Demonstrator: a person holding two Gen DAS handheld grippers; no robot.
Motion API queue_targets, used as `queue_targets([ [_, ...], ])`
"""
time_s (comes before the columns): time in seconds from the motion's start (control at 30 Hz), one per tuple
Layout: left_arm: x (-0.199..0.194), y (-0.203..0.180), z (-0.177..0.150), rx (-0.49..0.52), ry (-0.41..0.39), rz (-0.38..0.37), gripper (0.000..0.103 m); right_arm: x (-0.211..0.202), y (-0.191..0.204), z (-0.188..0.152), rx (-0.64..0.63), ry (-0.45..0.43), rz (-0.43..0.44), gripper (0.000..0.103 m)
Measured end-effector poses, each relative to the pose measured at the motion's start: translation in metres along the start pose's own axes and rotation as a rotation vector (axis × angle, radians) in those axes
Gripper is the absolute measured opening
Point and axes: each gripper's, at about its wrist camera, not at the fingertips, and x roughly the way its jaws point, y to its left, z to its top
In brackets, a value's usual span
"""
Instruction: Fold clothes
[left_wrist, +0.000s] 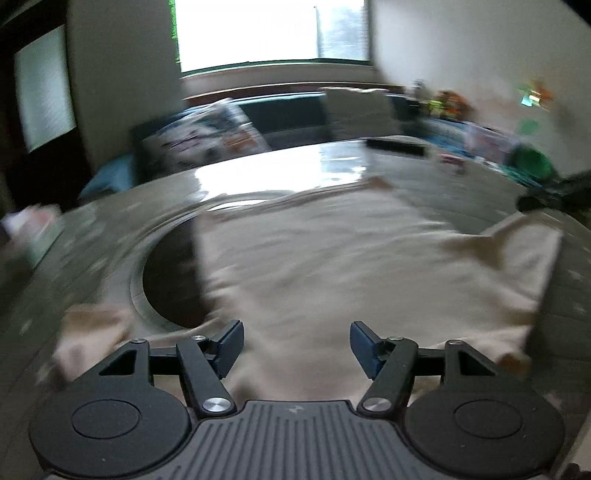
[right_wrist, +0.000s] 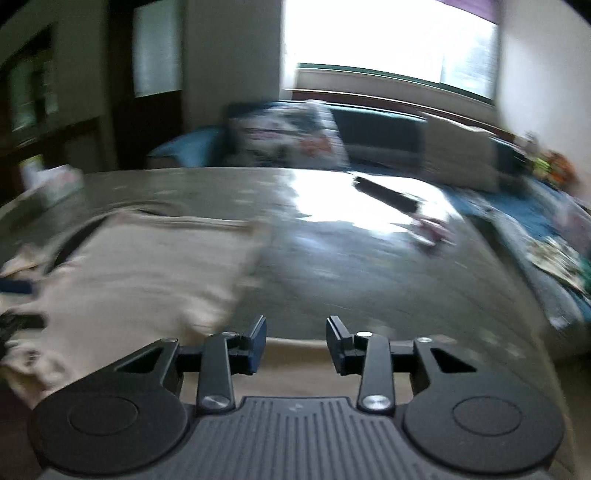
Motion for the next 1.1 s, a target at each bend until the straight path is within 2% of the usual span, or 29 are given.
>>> queue_targets([
  [0.07, 0.001, 0.021, -0.005, -0.043, 0.017, 0.036, 0.058, 0.006, 0.025, 0.006, -0.053, 0.000, 0.068, 0.040],
  [0.2, 0.004, 0.056, -0.015, -0.128, 0.042, 0.084, 0.055, 0.025, 0.068, 0.010, -0.129, 0.021, 0.173, 0.040],
  [0.33, 0.002, 0.078, -0.021, -0.148, 0.038, 0.173, 0.051, 0.045, 0.098, 0.007, -0.190, 0.064, 0.234, 0.040],
  [0.5, -0.004, 0.107, -0.027, -0.208, 0.024, 0.312, 0.051, 0.060, 0.111, 0.001, -0.216, 0.107, 0.247, 0.040],
  [0.8, -0.012, 0.167, -0.042, -0.398, 0.026, 0.532, 0.052, 0.065, 0.108, -0.005, -0.213, 0.134, 0.245, 0.046],
  [1.0, -0.017, 0.182, -0.043, -0.400, 0.038, 0.592, 0.051, 0.064, 0.110, -0.001, -0.223, 0.134, 0.246, 0.046],
  [1.1, -0.020, 0.173, -0.038, -0.368, 0.018, 0.572, 0.051, 0.062, 0.115, 0.001, -0.224, 0.129, 0.261, 0.046],
])
